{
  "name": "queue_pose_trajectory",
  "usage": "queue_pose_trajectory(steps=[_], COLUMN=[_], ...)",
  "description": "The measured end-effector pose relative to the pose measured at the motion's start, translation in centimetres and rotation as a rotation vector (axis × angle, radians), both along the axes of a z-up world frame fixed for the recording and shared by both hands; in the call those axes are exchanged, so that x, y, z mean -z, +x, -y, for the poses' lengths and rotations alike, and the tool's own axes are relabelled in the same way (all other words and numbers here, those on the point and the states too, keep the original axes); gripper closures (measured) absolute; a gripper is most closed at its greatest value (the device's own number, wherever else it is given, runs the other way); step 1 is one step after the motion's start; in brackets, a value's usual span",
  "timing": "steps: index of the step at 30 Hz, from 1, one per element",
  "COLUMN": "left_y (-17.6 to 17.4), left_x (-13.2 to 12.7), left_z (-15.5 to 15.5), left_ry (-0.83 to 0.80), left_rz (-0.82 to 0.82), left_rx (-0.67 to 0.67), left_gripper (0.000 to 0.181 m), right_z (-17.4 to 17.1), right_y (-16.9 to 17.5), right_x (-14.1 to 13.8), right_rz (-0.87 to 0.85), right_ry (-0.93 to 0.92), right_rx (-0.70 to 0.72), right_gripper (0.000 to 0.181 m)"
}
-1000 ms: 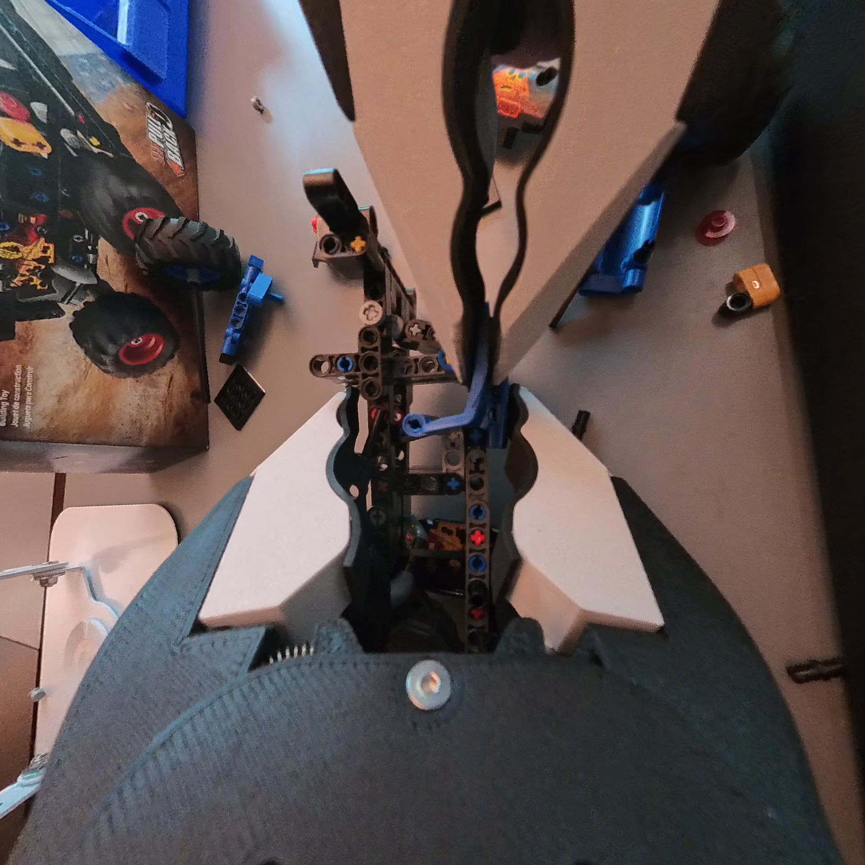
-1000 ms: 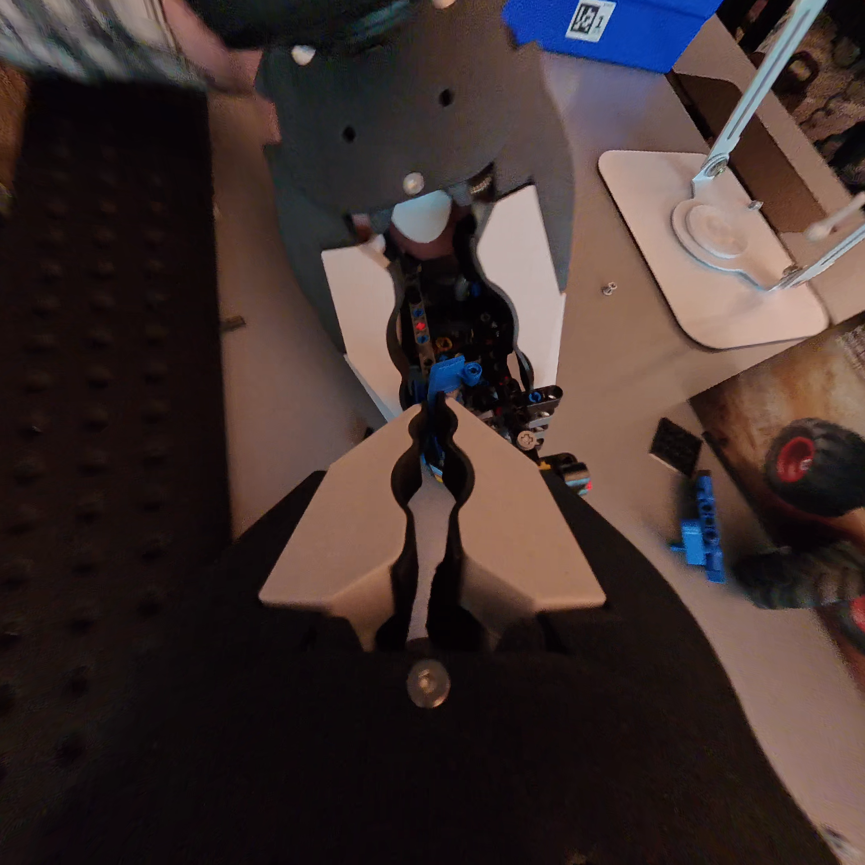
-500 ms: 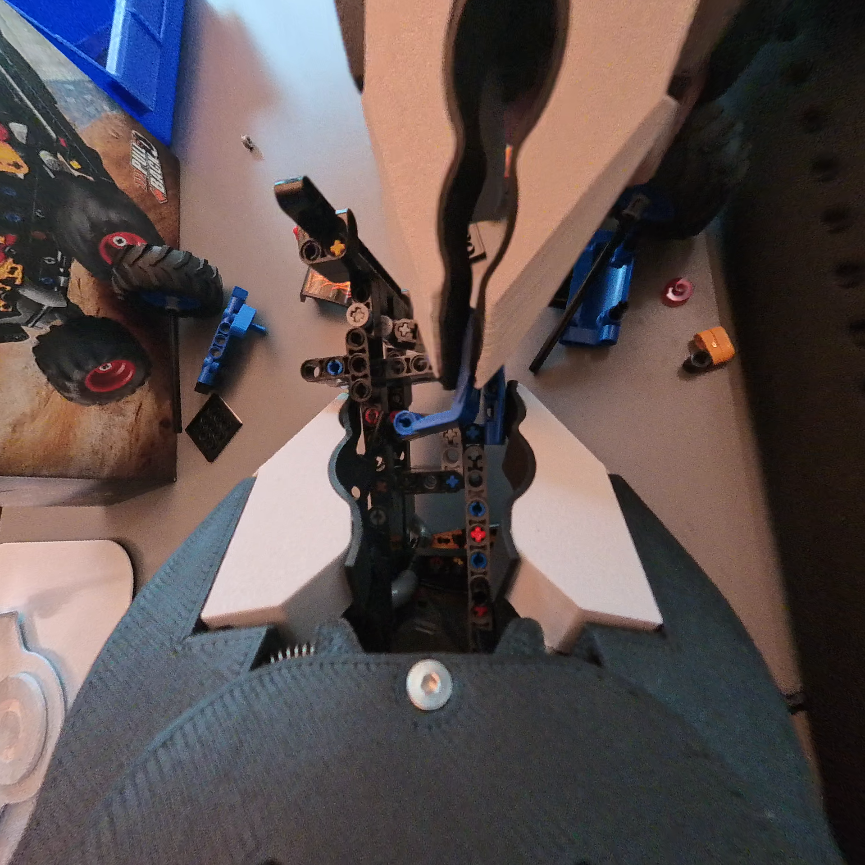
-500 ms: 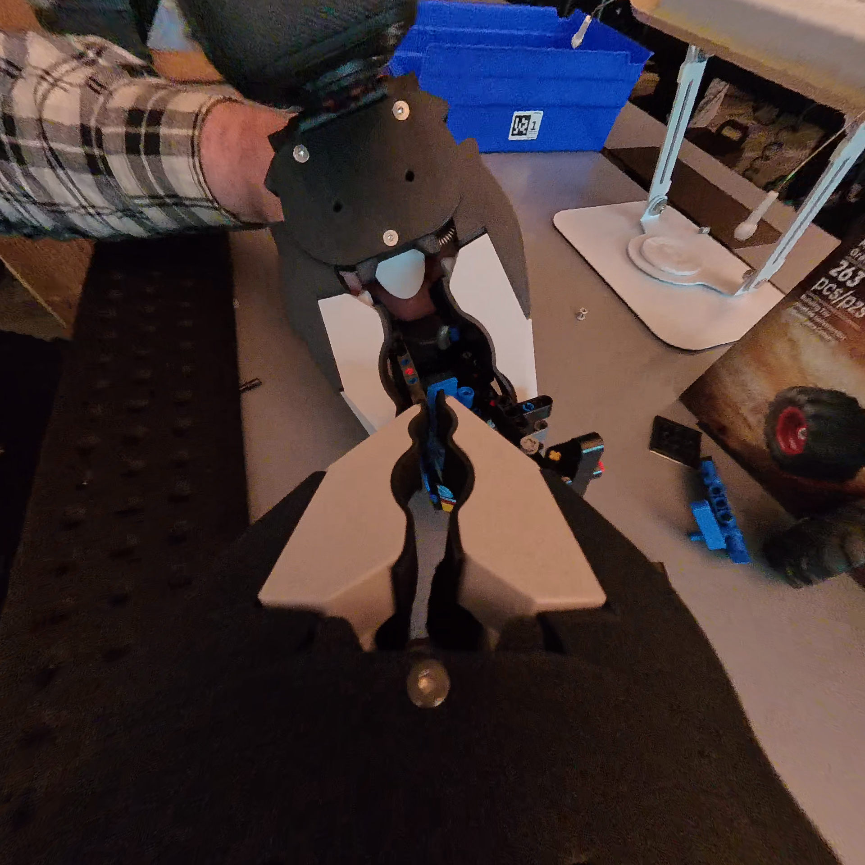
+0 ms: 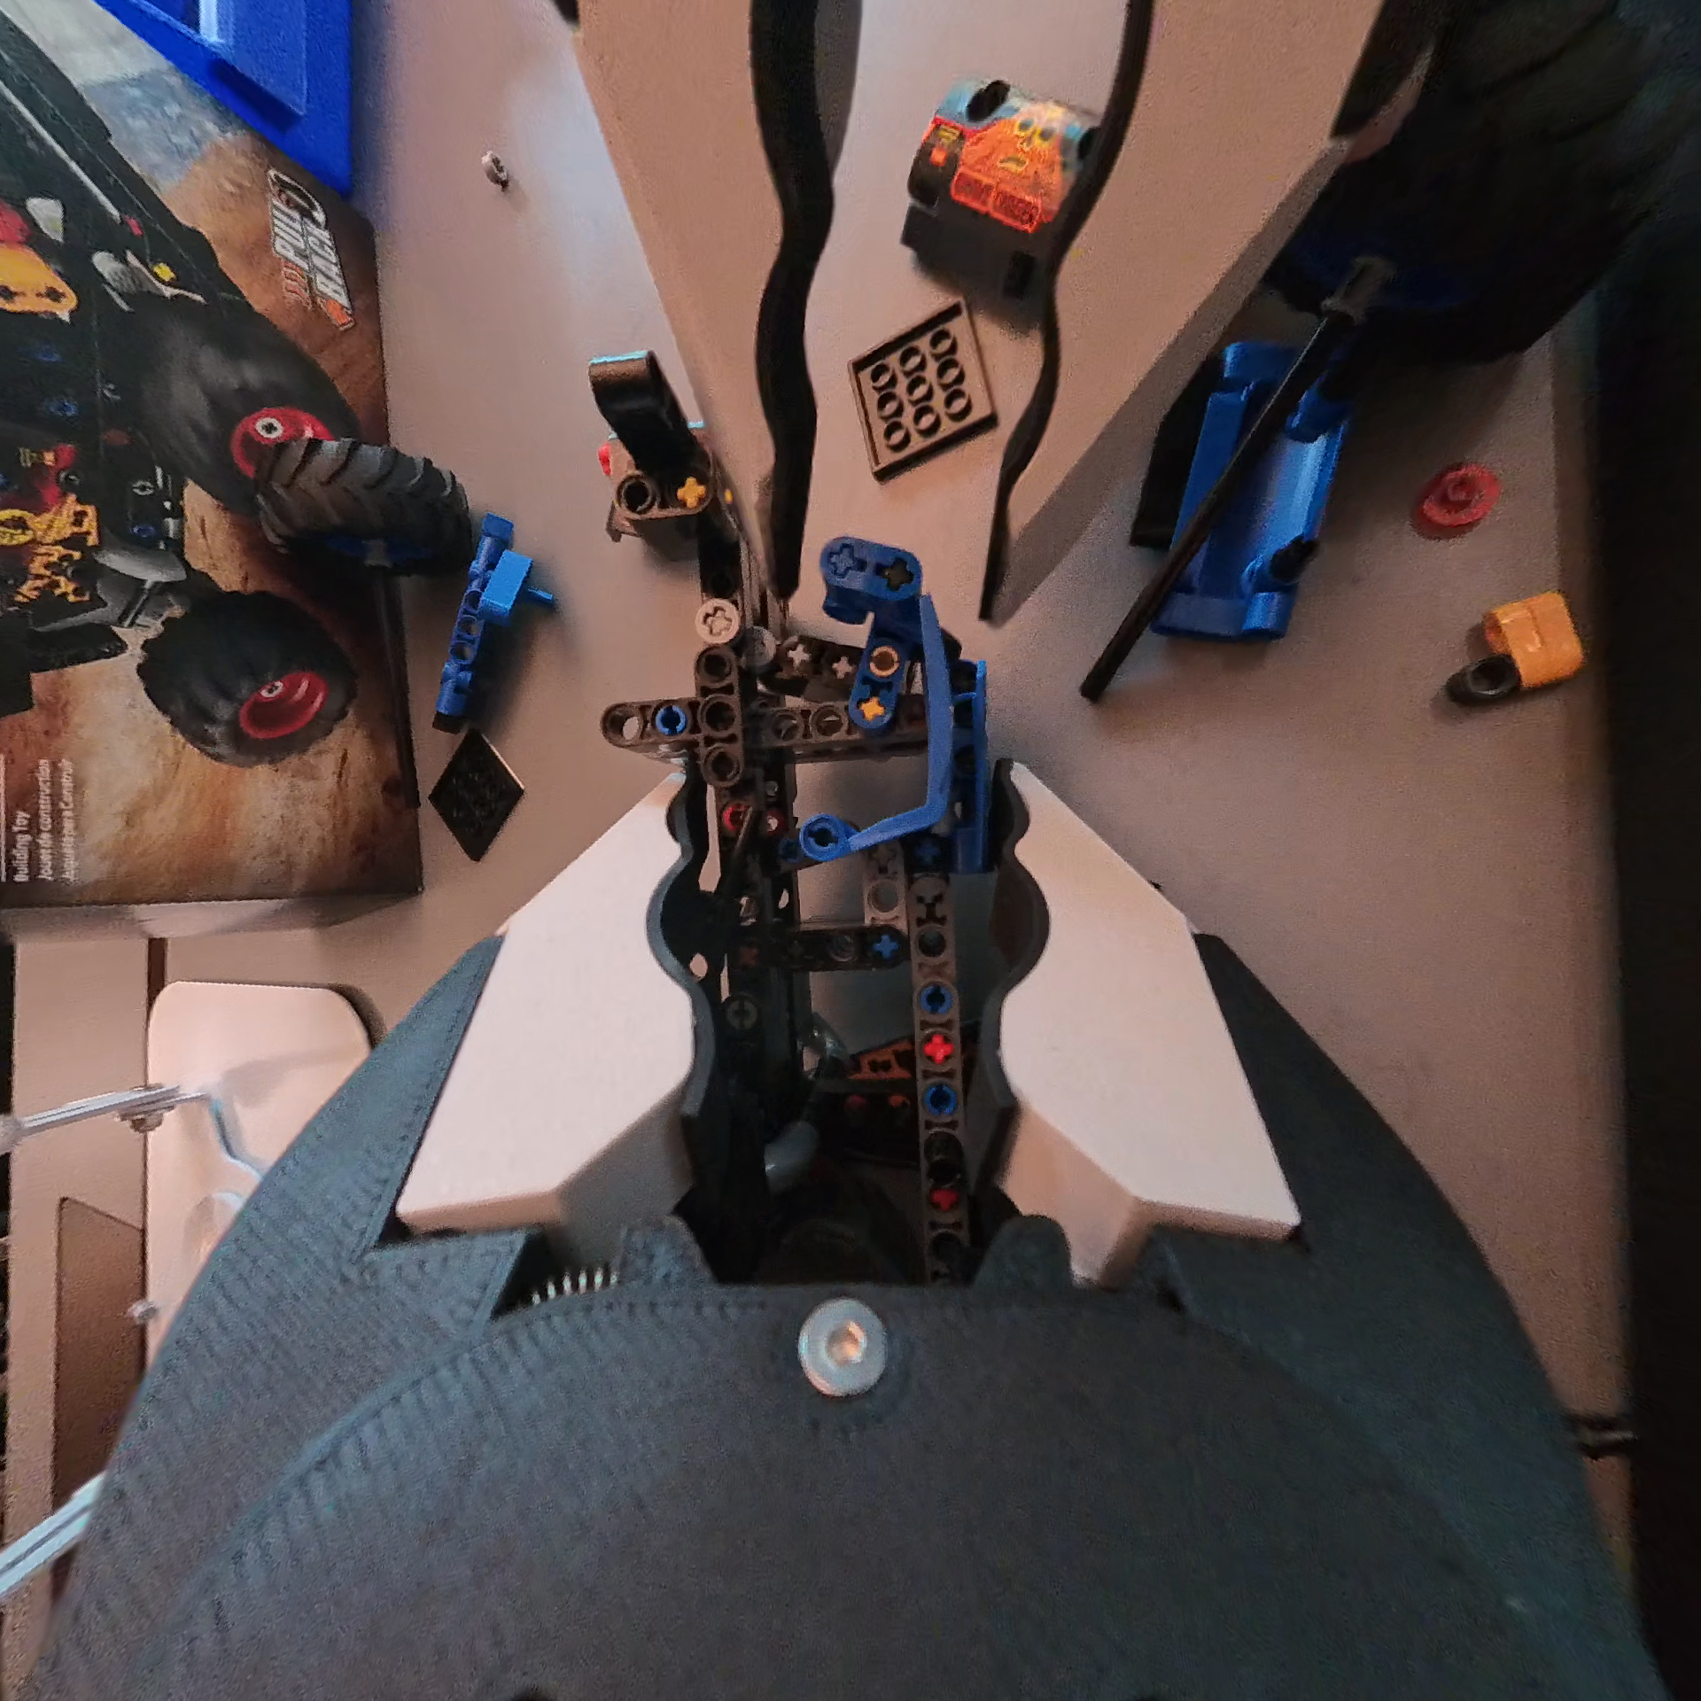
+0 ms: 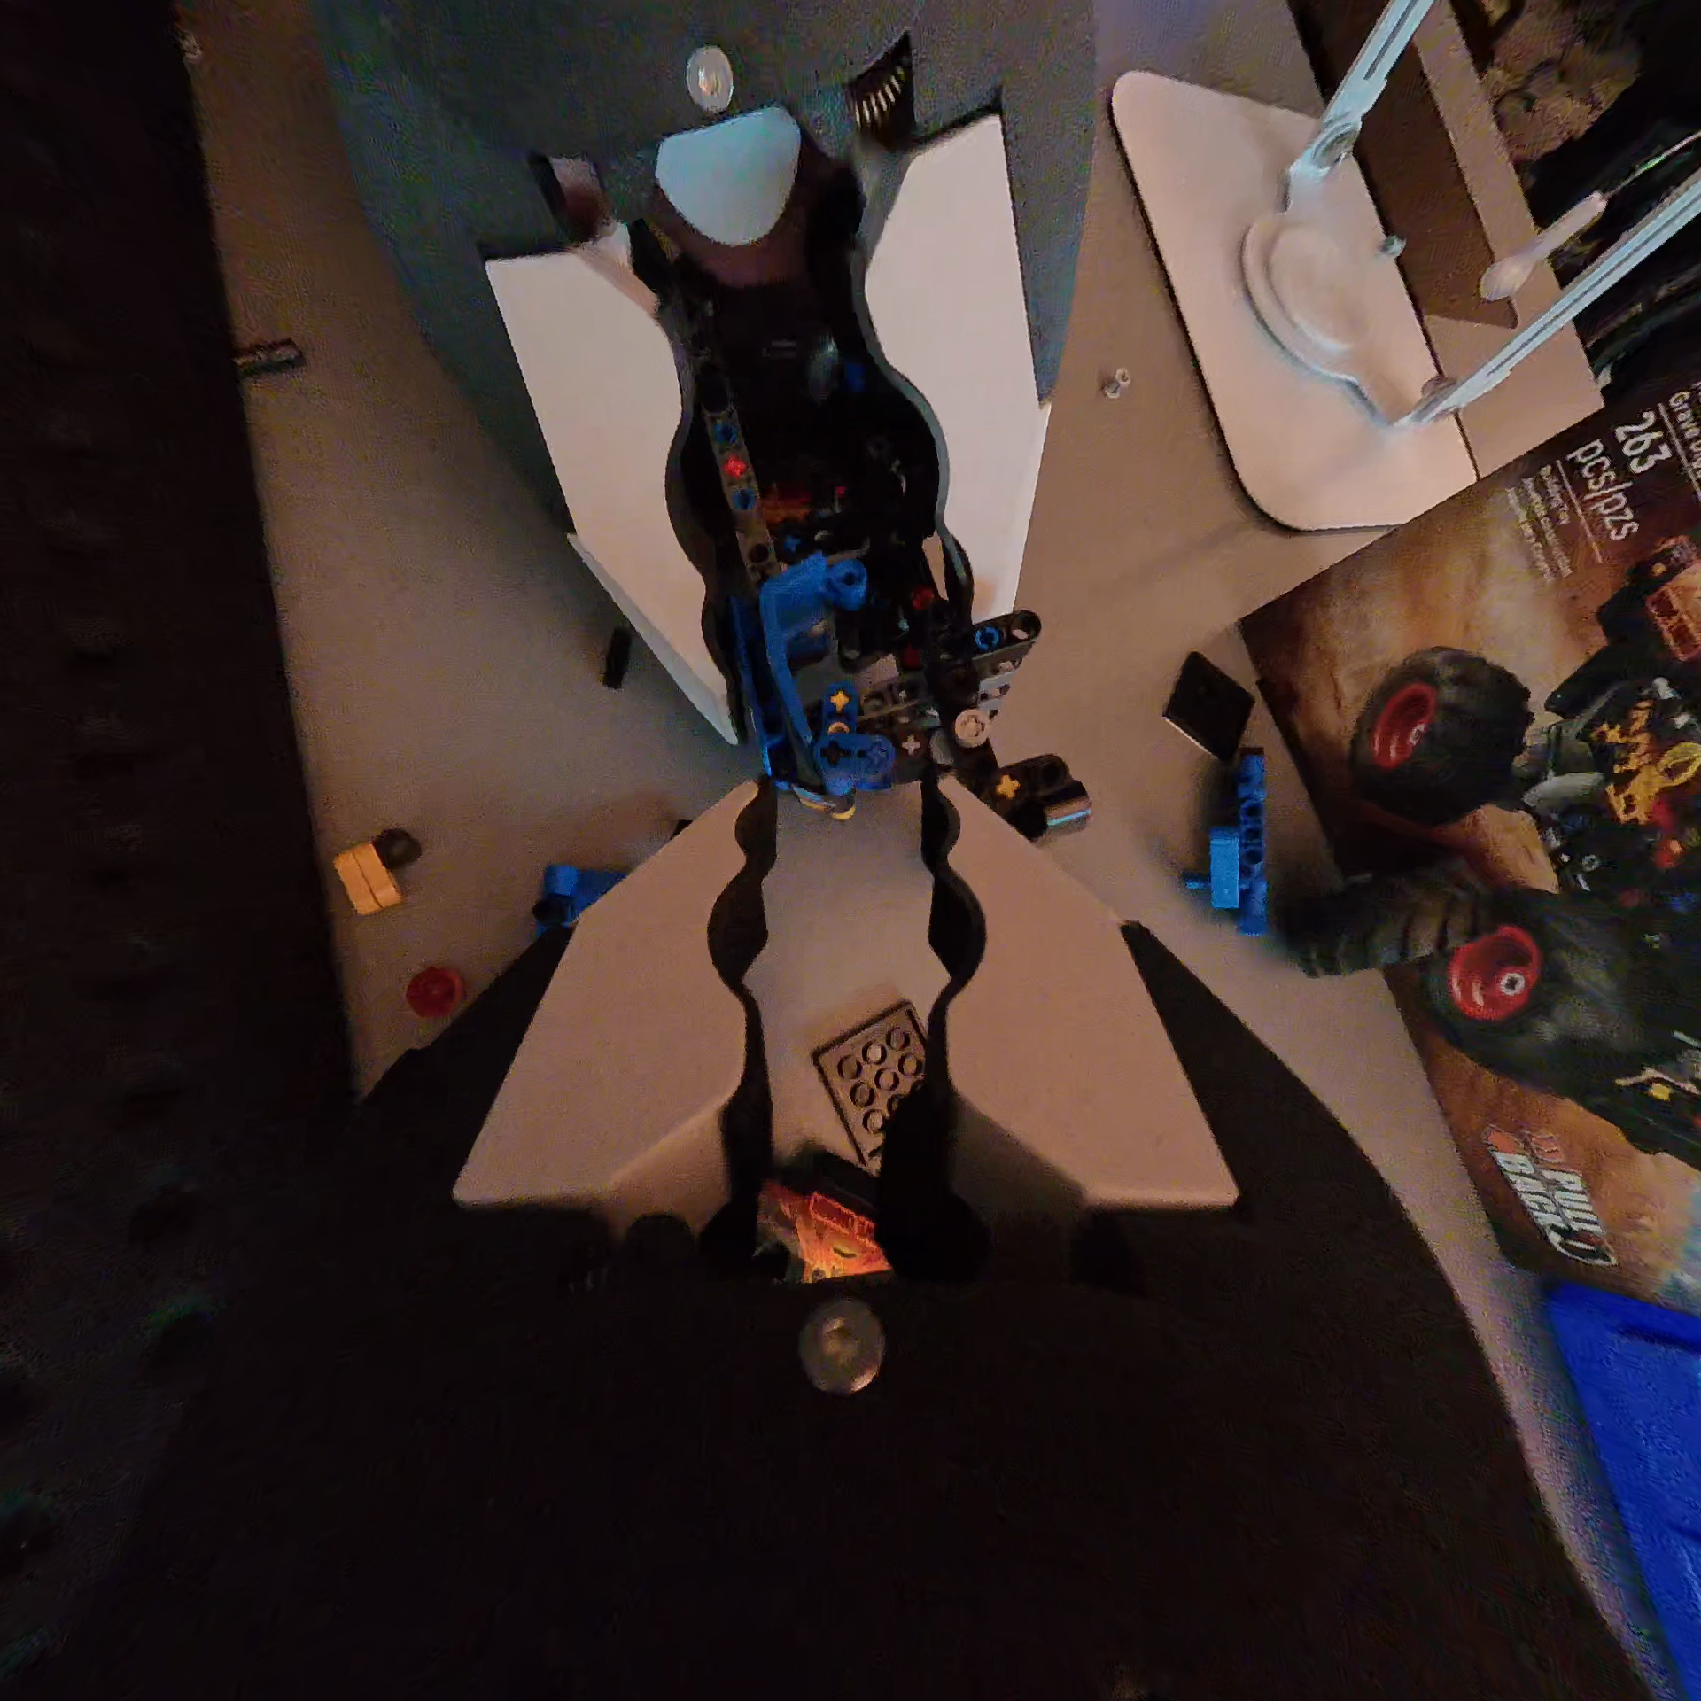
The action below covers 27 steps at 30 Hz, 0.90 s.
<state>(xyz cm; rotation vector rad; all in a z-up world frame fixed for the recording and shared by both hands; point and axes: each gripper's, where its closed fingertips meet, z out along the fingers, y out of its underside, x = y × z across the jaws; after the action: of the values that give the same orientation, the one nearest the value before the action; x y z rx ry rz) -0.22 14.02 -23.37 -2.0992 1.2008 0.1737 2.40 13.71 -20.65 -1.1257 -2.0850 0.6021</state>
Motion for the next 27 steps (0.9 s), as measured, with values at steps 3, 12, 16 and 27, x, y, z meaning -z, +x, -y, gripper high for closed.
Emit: queue_pose_trajectory(steps=[3,12,16,27], left_y=[0.0,-0.6,-0.7,-0.8], left_x=[0.0,0.1,-0.2,-1.0], left_z=[0.0,-0.2,-0.3,-0.4], left_ry=[0.006,0.022,0.03,0.056], left_rz=[-0.016,-0.02,0.037,0.145], left_rx=[0.0,-0.001,-0.004,0.005], left_gripper=[0.121,0.119,0.118,0.116], right_z=[0.3,0.7,0.8,1.3], right_y=[-0.4,-1.3,-1.7,-2.4], right_x=[0.0,-0.3,-1.3,-3.0], right_rz=[-0.013,-0.141,-0.211,-0.293], right_ry=[-0.067,-0.251,-0.229,-0.313], right_rx=[-0.004,-0.028,-0.02,-0.037], right_gripper=[0.166,0.169,0.17,0.171])
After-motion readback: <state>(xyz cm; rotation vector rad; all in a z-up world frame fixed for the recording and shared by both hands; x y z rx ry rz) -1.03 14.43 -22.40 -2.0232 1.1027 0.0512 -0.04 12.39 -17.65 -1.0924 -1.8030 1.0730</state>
